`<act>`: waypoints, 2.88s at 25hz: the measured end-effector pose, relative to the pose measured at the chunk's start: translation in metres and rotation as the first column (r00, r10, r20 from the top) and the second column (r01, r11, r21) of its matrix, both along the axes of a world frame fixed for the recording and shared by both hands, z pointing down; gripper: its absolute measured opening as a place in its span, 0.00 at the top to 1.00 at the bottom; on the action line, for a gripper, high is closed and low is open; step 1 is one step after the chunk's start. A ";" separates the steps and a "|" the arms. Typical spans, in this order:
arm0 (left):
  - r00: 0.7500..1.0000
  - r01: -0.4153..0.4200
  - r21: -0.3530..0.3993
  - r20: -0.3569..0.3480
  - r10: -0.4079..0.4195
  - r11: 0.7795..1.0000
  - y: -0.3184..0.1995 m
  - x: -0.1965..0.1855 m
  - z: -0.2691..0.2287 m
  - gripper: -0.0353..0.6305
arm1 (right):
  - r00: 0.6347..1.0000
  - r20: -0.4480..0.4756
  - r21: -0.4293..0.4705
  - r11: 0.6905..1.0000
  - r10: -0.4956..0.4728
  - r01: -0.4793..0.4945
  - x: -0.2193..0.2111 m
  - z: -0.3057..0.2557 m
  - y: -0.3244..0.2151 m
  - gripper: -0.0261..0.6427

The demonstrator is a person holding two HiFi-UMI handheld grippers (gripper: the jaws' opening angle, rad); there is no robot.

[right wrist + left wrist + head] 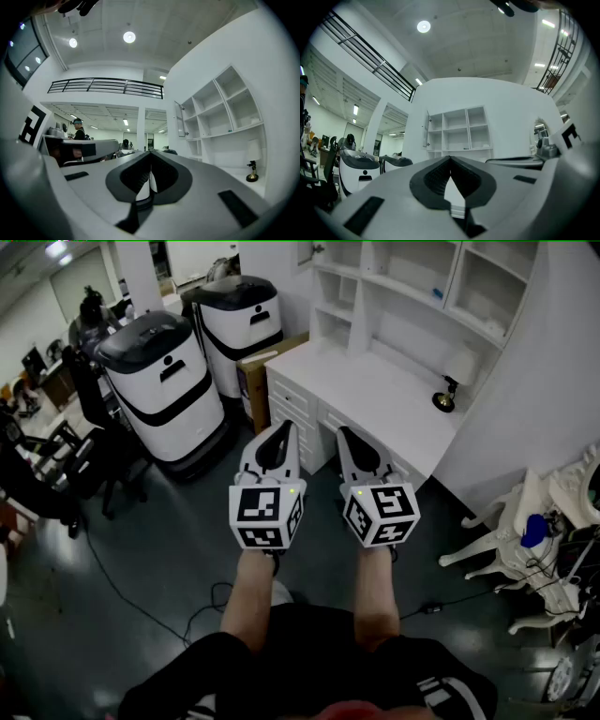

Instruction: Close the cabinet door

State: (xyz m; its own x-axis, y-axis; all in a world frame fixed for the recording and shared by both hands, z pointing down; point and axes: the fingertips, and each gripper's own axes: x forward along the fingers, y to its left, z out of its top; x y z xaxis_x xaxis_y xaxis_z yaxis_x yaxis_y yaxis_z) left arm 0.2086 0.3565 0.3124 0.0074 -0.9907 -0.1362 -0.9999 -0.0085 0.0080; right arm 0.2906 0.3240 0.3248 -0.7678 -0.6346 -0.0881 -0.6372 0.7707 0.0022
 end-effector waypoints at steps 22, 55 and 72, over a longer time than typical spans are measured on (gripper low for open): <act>0.999 0.024 -0.022 -0.031 -0.025 0.999 0.005 -0.035 0.013 0.93 | 0.998 0.027 -0.039 0.998 -0.055 0.056 -0.038 0.016 0.000 0.93; 0.992 -0.090 0.036 -0.086 0.093 0.995 -0.163 -0.254 0.008 0.93 | 0.997 -0.011 0.013 0.997 0.077 -0.077 -0.254 0.002 -0.166 0.93; 0.993 -0.098 0.051 -0.058 0.101 0.994 -0.240 -0.300 0.009 0.93 | 0.997 -0.012 0.040 0.997 0.071 -0.070 -0.313 0.004 -0.250 0.93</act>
